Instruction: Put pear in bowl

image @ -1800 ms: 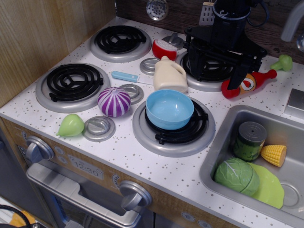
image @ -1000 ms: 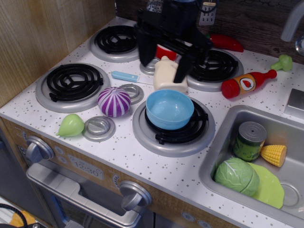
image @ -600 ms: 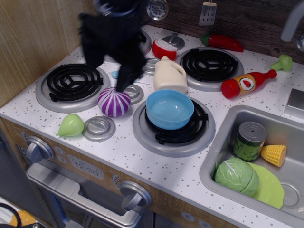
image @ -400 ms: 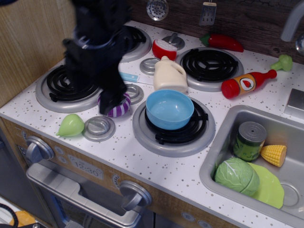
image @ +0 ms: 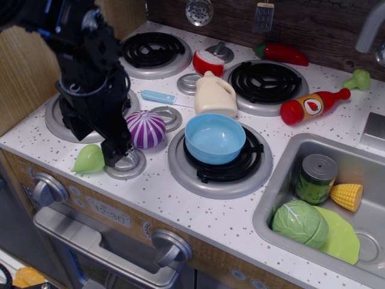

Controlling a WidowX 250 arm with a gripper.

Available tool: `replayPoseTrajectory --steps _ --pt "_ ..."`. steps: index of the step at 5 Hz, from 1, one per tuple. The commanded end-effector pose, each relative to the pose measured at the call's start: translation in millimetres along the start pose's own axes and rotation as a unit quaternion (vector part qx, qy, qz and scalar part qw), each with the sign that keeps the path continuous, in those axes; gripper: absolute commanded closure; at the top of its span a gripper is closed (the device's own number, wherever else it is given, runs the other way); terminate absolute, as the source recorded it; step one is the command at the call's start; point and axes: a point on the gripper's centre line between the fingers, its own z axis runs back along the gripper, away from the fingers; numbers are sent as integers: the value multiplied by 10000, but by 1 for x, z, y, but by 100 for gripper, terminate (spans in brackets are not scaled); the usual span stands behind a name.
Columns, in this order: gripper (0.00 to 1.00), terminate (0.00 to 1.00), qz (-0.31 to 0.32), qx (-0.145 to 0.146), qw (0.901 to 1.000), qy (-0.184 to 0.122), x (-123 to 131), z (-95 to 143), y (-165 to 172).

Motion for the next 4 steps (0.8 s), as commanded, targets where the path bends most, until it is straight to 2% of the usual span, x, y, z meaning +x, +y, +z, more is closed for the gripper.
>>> replayPoseTrajectory --steps 1,3,4 --pt "0 0 -76 83 9996 -251 -1 -15 11" --pt "0 0 -84 125 9994 -310 -2 -27 23" --pt "0 0 -14 42 9993 -380 -7 -35 25"
